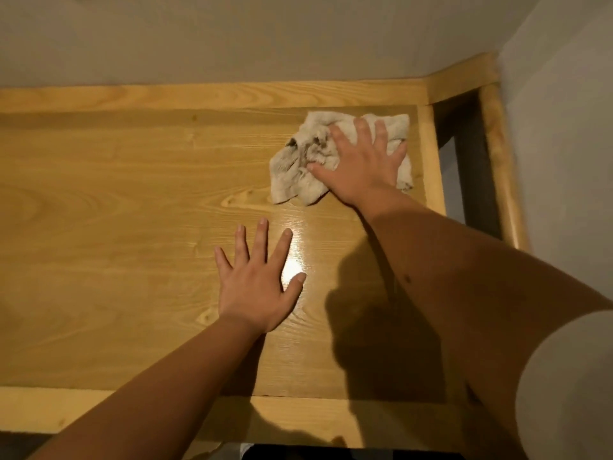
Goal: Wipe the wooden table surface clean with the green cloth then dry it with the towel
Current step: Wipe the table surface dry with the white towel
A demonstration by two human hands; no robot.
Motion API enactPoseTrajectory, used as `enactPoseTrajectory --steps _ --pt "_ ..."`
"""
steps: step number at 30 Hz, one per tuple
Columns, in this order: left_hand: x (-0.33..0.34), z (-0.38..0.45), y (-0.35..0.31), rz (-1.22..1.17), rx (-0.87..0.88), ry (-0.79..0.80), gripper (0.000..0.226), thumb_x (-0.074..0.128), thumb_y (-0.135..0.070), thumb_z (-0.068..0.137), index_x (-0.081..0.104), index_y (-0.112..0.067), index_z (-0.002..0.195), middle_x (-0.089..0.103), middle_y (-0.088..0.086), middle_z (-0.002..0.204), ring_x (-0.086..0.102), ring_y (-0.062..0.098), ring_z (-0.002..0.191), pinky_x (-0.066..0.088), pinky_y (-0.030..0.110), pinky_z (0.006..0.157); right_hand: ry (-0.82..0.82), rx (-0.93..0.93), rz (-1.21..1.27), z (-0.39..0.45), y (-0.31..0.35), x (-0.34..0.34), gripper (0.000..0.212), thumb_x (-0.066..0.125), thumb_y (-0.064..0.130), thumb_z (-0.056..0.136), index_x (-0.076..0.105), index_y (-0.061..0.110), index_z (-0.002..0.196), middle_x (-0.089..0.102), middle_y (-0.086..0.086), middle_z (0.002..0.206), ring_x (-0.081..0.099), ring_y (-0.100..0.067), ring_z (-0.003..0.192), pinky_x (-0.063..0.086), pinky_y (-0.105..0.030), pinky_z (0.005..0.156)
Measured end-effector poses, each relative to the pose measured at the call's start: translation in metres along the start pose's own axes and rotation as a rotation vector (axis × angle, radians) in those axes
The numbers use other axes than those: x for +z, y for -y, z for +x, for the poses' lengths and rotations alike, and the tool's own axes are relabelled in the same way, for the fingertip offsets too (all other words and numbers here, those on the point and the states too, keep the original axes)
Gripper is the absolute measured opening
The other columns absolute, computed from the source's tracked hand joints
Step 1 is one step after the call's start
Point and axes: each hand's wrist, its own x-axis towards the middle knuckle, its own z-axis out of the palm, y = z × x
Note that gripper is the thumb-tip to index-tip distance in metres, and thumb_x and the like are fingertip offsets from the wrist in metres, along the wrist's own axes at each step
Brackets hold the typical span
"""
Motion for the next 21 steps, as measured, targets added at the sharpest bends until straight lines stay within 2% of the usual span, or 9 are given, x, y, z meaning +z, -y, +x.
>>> enactPoseTrajectory --steps 7,13,17,21 --pt "0.001 0.000 0.001 -0.008 -0.001 0.005 0.077 0.020 -0.076 0.094 -0.001 -0.044 0.160 -0.017 -0.001 0.169 -0.015 0.038 0.156 0.000 0.071 0.117 -0.034 -0.001 -0.006 0.054 0.005 -0.009 0.098 0.019 0.098 0.067 0.018 0.048 0.151 0.015 -0.002 0.165 0.004 -0.037 0.151 0.007 -0.076 0.106" --pt "0.001 0.001 0.002 -0.001 -0.001 -0.005 0.077 0.019 -0.078 0.092 -0.001 -0.045 0.159 -0.019 -0.002 0.169 -0.017 0.036 0.156 -0.004 0.068 0.118 0.010 -0.012 -0.035 0.091 0.006 -0.017 0.103 0.014 0.101 0.063 0.013 0.049 0.152 0.007 -0.001 0.167 0.001 -0.037 0.152 0.003 -0.075 0.108" --pt "0.003 0.002 0.002 -0.005 -0.006 0.000 0.079 0.016 -0.081 0.091 -0.008 -0.047 0.158 -0.025 -0.003 0.167 -0.022 0.034 0.155 -0.011 0.066 0.117 -0.014 -0.004 -0.022 0.098 0.007 -0.018 0.099 0.017 0.099 0.064 0.016 0.050 0.150 0.006 0.000 0.166 0.002 -0.037 0.151 0.005 -0.074 0.108" --pt "0.001 0.002 0.002 -0.008 -0.013 -0.001 0.079 0.018 -0.081 0.090 -0.006 -0.048 0.157 -0.021 -0.004 0.168 -0.018 0.034 0.156 -0.008 0.067 0.118 0.034 -0.011 -0.051 0.088 0.010 -0.022 0.098 0.015 0.096 0.068 0.012 0.047 0.153 0.005 -0.005 0.166 -0.001 -0.039 0.151 0.003 -0.076 0.108"
